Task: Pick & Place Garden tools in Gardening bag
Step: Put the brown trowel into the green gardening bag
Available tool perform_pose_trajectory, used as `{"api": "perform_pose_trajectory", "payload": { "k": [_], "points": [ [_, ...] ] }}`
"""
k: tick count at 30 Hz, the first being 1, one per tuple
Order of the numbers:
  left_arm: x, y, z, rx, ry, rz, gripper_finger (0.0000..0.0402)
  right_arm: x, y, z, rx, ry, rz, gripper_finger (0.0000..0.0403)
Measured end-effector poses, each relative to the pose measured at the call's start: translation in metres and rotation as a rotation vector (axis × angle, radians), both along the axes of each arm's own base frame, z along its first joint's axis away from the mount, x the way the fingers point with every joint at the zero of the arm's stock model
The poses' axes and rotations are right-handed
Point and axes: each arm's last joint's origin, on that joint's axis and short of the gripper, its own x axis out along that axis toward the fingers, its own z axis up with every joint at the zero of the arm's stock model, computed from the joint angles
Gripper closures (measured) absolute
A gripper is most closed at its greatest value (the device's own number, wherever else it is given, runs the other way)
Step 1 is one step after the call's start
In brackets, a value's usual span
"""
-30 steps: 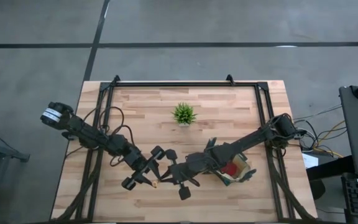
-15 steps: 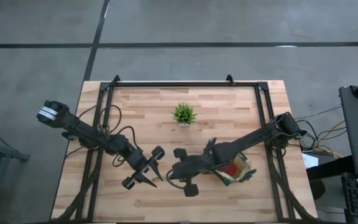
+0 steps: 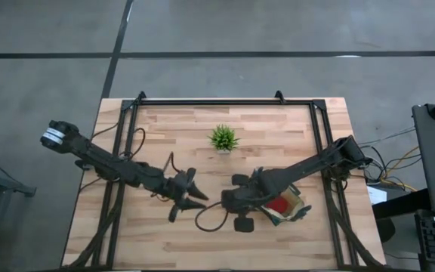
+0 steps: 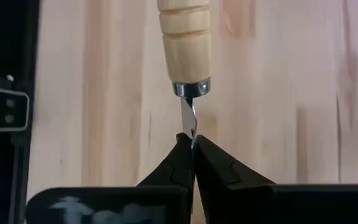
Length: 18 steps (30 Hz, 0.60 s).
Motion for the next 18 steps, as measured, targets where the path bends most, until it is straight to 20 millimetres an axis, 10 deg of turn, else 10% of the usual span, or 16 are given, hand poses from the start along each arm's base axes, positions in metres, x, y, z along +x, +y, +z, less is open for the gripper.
{"api": "perform_pose_trajectory", "payload": {
  "k": [18],
  "points": [
    [0.011,0.004,-0.005,0.04,0.229,0.116,0.0238,0.012,0.007,-0.003,-0.074,0.431,-0.065,0.0395]
  ]
}}
